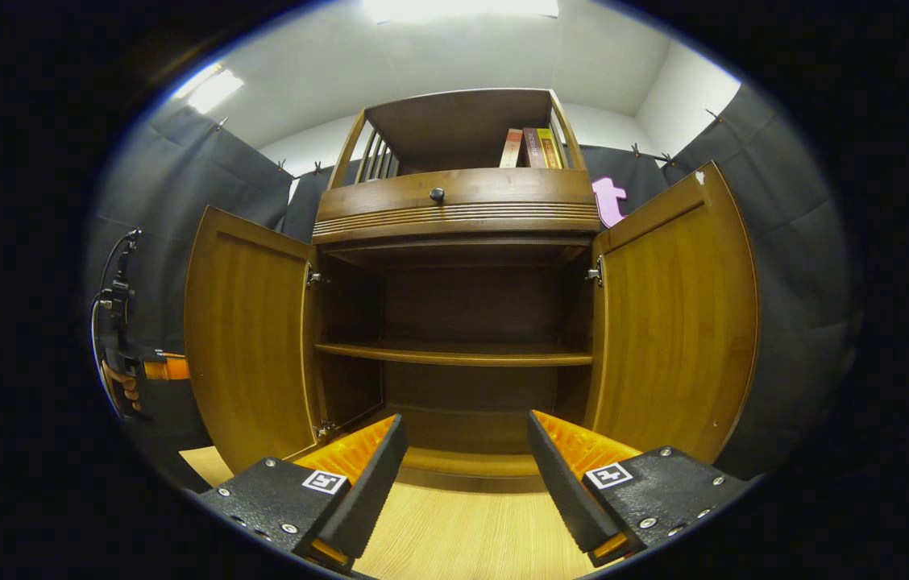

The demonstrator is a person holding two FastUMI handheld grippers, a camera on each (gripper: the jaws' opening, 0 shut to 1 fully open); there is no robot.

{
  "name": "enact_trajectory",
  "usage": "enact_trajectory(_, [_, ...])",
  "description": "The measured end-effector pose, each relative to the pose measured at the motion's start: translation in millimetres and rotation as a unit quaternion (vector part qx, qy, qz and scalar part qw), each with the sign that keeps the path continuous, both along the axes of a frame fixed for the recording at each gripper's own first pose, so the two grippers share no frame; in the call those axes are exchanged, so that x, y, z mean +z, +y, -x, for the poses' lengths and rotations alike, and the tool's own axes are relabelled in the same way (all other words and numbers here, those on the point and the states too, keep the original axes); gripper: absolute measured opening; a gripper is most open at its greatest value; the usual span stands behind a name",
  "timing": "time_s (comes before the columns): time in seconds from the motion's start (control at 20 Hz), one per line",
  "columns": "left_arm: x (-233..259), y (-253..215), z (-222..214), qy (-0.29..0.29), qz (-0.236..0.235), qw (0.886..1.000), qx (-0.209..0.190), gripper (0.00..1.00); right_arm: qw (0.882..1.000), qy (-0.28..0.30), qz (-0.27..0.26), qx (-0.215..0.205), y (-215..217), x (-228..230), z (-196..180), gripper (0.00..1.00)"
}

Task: Open the right door of the double-door shoe cabinet with the right hand, and open the left door with the left hand.

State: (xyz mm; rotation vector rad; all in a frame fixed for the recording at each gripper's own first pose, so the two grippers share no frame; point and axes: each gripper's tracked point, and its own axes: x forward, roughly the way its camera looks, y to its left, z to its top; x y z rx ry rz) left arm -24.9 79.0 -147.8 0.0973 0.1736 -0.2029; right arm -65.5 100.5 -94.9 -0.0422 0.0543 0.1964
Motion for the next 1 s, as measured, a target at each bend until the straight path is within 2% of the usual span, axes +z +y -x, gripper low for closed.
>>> enact_trajectory(0.25, [3, 14, -3, 0.0, 0.016, 1.0, 0.009, 0.08, 1.0, 0.003, 0.001, 0.0, 1, -4, -4, 0.92])
enact_trajectory(0.55, [14, 23, 6, -0.013, 0.009, 1.0, 0.007, 0.08, 1.0, 0.006, -0.002, -0.005, -4, -8, -8, 0.92])
enact_trajectory(0.75, [19, 24, 24, 0.001, 0.02, 1.0, 0.019, 0.08, 1.0, 0.011, -0.002, -0.009, -10, -9, -9, 0.92])
enact_trajectory(0.8, [25, 25, 30, -0.001, 0.023, 0.999, 0.024, 0.07, 1.0, 0.012, -0.003, -0.009, -19, -19, -8, 0.92])
enact_trajectory(1.0, [53, 25, 50, -0.024, 0.023, 0.998, 0.046, 0.07, 1.0, 0.008, -0.002, -0.016, -30, -13, -9, 0.92])
